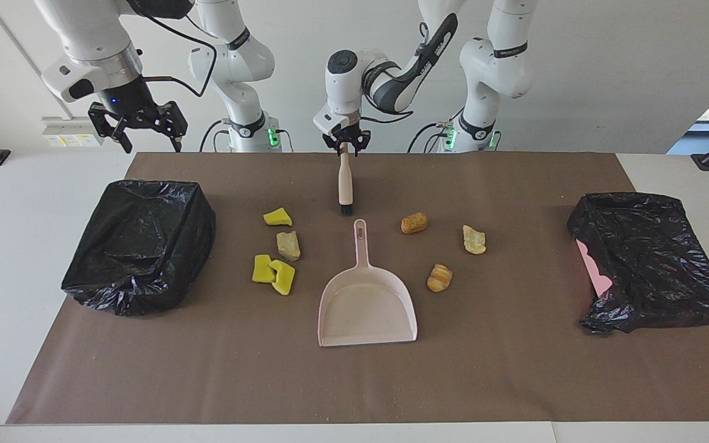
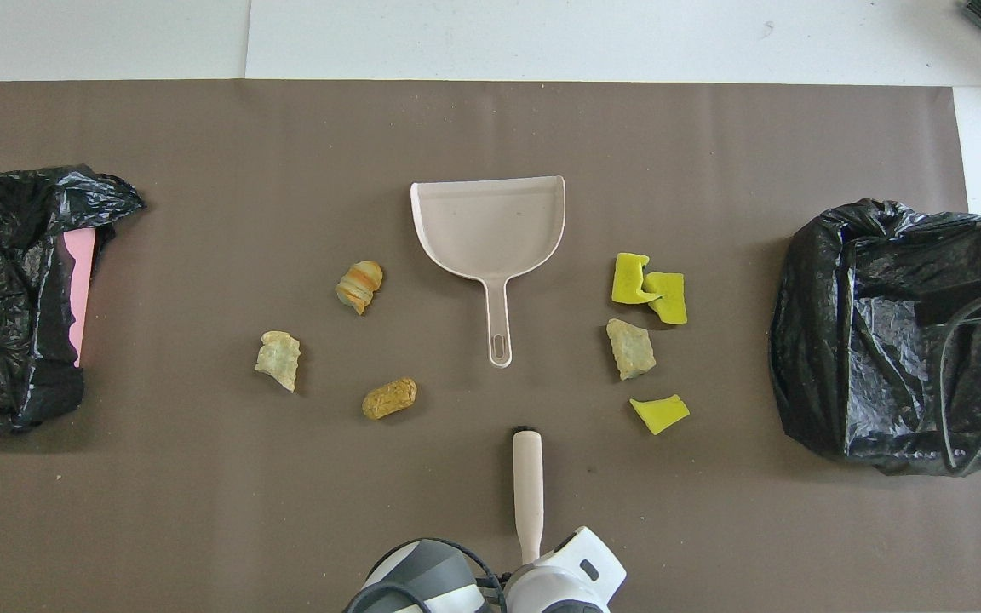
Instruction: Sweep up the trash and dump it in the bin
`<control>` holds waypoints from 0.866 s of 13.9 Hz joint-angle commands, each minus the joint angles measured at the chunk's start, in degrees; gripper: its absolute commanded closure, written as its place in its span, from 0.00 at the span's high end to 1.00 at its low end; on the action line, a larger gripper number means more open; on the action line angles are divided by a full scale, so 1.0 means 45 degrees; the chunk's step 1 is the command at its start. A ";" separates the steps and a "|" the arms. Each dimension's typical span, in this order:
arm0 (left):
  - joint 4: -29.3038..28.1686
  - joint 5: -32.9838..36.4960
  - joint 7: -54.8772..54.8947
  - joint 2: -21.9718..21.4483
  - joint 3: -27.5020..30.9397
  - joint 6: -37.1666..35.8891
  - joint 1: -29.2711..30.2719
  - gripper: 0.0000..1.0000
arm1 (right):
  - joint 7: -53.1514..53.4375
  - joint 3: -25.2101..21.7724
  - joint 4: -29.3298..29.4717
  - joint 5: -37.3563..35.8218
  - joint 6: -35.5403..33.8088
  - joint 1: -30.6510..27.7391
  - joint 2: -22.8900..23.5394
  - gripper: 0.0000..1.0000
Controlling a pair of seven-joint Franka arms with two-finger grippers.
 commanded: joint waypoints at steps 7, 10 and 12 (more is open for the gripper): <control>0.0142 -0.0163 0.0273 -0.0363 0.0105 -0.0977 0.0624 0.00 | -0.0198 0.0010 -0.0049 0.0246 0.0084 -0.0105 -0.0089 1.00; 0.0494 -0.0163 0.0602 -0.0890 0.0144 -0.2342 0.1539 0.00 | -0.0198 0.0010 -0.0049 0.0246 0.0103 -0.0086 -0.0089 1.00; 0.0611 -0.0163 0.1714 -0.1300 0.0144 -0.3279 0.2108 0.00 | -0.0198 0.0010 -0.0049 0.0246 0.0084 -0.0105 -0.0089 1.00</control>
